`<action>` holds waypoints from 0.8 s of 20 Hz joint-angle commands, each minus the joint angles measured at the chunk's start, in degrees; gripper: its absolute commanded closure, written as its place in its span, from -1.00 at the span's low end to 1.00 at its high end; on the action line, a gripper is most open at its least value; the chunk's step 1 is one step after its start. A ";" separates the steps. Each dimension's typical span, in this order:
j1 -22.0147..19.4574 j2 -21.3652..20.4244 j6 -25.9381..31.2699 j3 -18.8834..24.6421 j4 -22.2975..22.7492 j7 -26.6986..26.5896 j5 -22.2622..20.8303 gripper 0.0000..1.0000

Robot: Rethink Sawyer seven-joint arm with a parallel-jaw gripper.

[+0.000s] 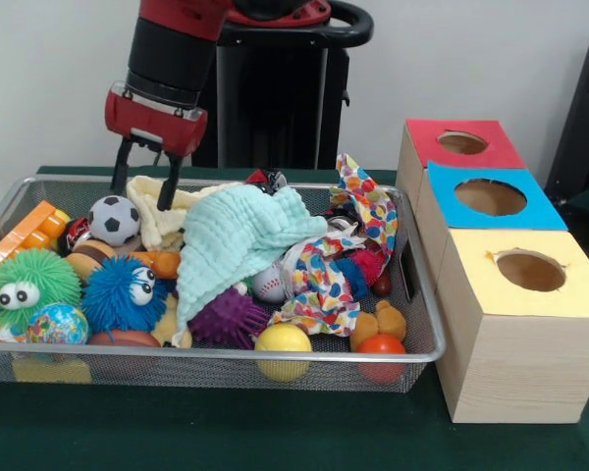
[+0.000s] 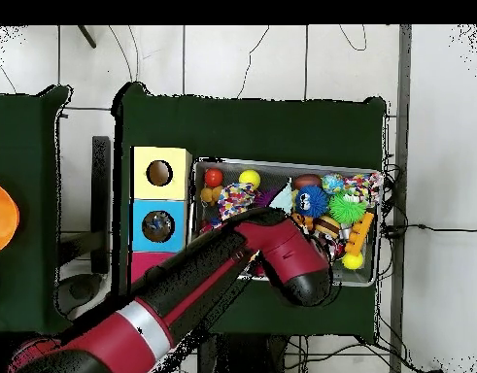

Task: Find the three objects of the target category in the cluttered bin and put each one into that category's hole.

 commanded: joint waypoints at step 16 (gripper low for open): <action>-4.66 -2.67 5.09 14.37 -5.67 -29.17 3.64 -1.00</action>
